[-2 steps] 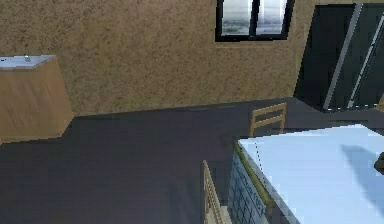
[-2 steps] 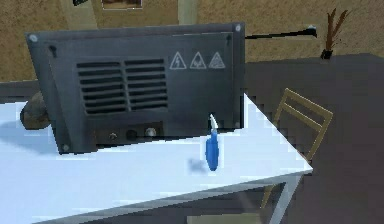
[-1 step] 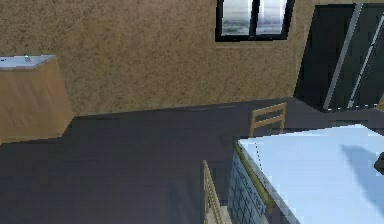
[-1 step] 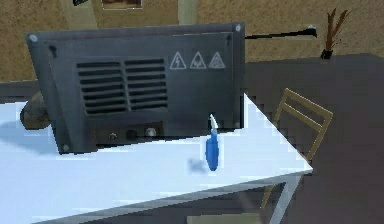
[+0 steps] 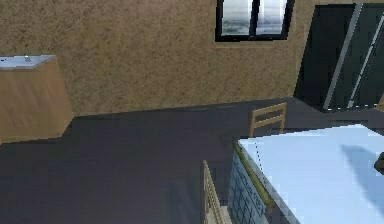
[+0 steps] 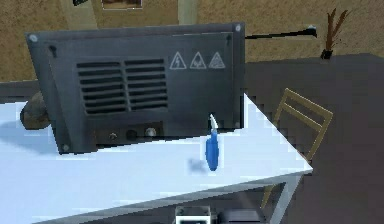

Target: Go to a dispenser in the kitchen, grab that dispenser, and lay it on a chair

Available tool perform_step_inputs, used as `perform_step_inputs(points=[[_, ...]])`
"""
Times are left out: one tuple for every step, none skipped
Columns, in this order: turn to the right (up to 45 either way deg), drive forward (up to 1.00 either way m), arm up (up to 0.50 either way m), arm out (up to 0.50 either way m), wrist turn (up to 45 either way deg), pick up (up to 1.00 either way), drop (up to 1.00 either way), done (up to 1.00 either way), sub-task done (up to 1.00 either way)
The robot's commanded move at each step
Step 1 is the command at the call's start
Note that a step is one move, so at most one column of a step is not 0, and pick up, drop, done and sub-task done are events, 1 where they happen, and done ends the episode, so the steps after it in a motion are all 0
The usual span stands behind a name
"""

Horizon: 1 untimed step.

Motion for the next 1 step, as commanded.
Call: perform_step_inputs(points=[[0.0,0.0,0.0,0.32,0.0,0.0,0.0,0.0,0.0]])
